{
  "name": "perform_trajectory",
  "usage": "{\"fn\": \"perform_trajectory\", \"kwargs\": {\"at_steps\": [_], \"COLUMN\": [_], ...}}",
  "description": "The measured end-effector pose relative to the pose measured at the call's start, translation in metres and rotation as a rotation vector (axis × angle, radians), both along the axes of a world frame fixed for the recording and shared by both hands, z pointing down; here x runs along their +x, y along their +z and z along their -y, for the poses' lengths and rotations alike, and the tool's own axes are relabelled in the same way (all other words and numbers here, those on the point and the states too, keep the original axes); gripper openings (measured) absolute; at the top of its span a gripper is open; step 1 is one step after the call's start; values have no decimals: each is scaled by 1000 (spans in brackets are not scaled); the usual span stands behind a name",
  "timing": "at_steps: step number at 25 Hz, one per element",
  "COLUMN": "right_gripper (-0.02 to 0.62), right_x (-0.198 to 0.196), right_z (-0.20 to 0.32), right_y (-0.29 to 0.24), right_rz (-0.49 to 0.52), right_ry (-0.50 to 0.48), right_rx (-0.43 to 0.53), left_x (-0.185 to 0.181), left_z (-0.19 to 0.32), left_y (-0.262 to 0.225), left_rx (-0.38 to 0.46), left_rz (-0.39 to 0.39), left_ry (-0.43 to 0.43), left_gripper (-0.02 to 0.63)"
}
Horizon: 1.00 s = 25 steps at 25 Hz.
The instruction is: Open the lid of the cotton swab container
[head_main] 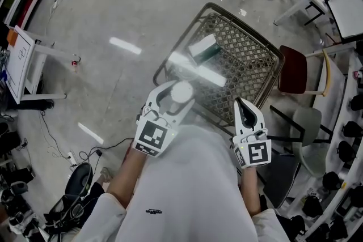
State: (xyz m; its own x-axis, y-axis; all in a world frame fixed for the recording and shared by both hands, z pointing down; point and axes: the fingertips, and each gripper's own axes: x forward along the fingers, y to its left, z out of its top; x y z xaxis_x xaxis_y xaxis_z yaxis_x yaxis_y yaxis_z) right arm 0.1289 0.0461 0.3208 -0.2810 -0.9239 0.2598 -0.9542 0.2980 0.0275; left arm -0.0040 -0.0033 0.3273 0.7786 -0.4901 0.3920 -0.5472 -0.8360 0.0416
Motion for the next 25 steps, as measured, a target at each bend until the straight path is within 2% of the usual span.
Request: {"fn": "perform_trajectory", "kwargs": {"at_steps": [25], "right_gripper": [5], "right_x": [-10], "right_z": [4], "right_y": [-3], "right_rz": [12], "right_ry": [1], "right_rx": [7], "left_x": [0], "left_z": [1], "left_y": [1], "left_rx": [-6], "left_rz": [1], "left_ry": [28], "left_gripper": [242]}}
